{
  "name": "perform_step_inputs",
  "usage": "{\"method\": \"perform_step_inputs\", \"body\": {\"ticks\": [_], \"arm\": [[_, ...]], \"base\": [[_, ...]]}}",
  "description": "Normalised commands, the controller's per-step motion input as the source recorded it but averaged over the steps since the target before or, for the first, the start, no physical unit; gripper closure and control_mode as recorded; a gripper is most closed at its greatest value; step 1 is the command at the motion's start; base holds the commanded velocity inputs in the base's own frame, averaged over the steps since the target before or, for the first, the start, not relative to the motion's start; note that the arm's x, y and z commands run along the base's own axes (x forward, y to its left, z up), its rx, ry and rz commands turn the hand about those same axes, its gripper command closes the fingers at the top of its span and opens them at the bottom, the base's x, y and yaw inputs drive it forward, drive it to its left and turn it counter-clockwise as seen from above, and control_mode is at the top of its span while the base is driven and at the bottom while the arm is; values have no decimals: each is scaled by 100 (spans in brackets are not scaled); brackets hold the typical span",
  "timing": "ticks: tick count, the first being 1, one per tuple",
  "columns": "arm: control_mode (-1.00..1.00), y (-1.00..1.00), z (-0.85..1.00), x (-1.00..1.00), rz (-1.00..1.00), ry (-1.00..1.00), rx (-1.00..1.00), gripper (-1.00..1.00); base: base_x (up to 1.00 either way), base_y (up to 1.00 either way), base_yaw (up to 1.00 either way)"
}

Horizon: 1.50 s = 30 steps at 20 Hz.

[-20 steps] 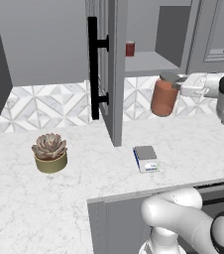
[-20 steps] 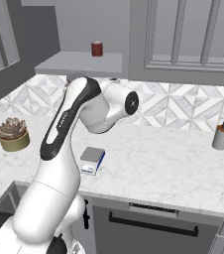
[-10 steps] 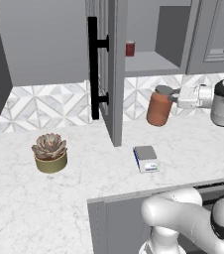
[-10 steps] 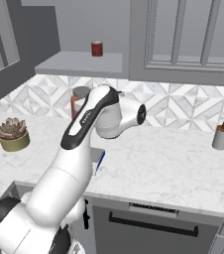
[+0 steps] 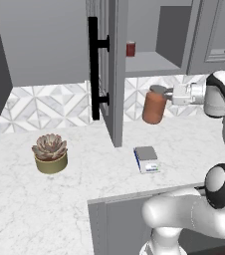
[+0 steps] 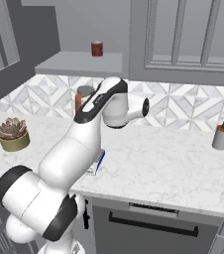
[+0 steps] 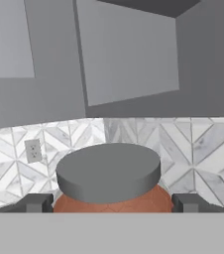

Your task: Pick the honey bottle and place it on the digital scale for weighing, and close the cabinet.

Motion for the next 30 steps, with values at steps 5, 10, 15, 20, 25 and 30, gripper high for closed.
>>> {"method": "perform_step_inputs", "body": {"ticks": [5, 10, 15, 20, 25, 30], "arm": [[-100, -6, -28, 0, 2, 0, 0, 100], [-100, -4, -51, 0, 3, 0, 0, 100], [-100, 0, -42, 0, 2, 0, -5, 100], [-100, 0, -23, 0, 2, 0, -10, 100], [-100, 0, -44, 0, 2, 0, -6, 100], [-100, 0, -48, 0, 2, 0, 0, 100]], "base": [[0, 0, 0], [0, 0, 0], [0, 0, 0], [0, 0, 0], [0, 0, 0], [0, 0, 0]]}}
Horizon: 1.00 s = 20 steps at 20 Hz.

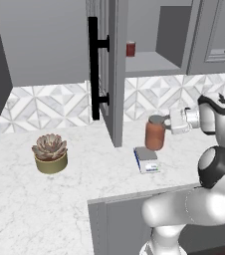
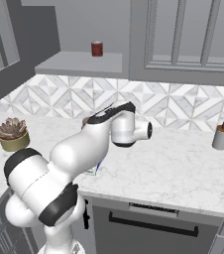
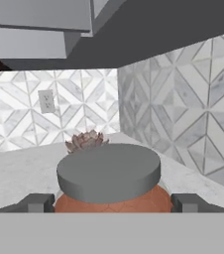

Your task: Pick the honey bottle and place it on the digital scale for weighing, and close the cabinet.

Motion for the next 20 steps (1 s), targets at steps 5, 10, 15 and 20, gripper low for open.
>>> {"method": "perform_step_inputs", "body": {"ticks": [5, 10, 15, 20], "arm": [[-100, 0, -37, 0, 2, 0, 0, 100], [-100, 0, -22, 3, 1, 0, 0, 100], [-100, 0, -2, 10, 0, 0, 0, 100], [-100, 3, -1, 21, 0, 0, 0, 100]], "base": [[0, 0, 0], [0, 0, 0], [0, 0, 0], [0, 0, 0]]}}
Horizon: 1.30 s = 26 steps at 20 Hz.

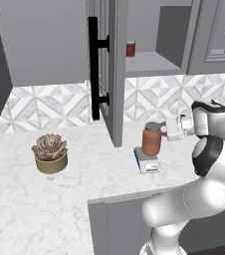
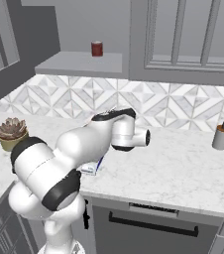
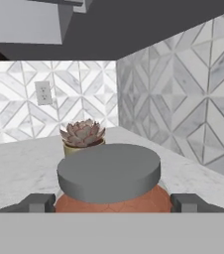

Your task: Pick the honey bottle and place it on the digital scale for weighing, and close the cabinet.

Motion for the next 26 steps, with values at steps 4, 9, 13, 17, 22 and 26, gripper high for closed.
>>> {"method": "perform_step_inputs", "body": {"ticks": [4, 9, 13, 17, 22, 26], "arm": [[-100, 9, -6, 23, 0, 0, 0, 100], [-100, 8, -17, 28, 0, 0, 0, 100], [-100, 1, -16, 26, 0, 0, 0, 100], [-100, 0, -7, 14, 0, 0, 0, 100], [-100, 0, 0, -15, 0, 0, 3, 100], [-100, 0, 0, -34, 1, -5, 3, 100]], "base": [[0, 0, 0], [0, 0, 0], [0, 0, 0], [0, 0, 0], [0, 0, 0], [0, 0, 0]]}}
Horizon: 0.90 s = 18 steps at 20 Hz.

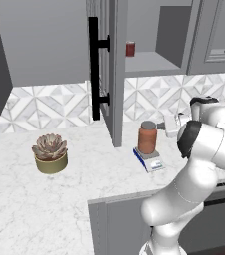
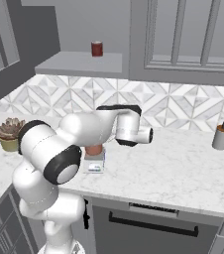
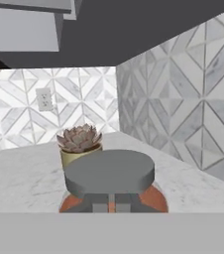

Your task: Pick the honey bottle and place it on the digital scale for weighing, and close the cabinet.

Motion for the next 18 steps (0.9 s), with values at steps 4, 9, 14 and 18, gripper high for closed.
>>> {"method": "perform_step_inputs", "body": {"ticks": [4, 9, 14, 18], "arm": [[-100, 0, 0, -28, 1, -5, 2, 100], [-100, 0, 0, -5, 0, -1, 0, 100], [-100, 0, 12, 0, 0, 0, 0, 100], [-100, -7, 22, 0, -5, 0, 0, 100]], "base": [[0, 0, 0], [0, 0, 0], [0, 0, 0], [0, 0, 0]]}}
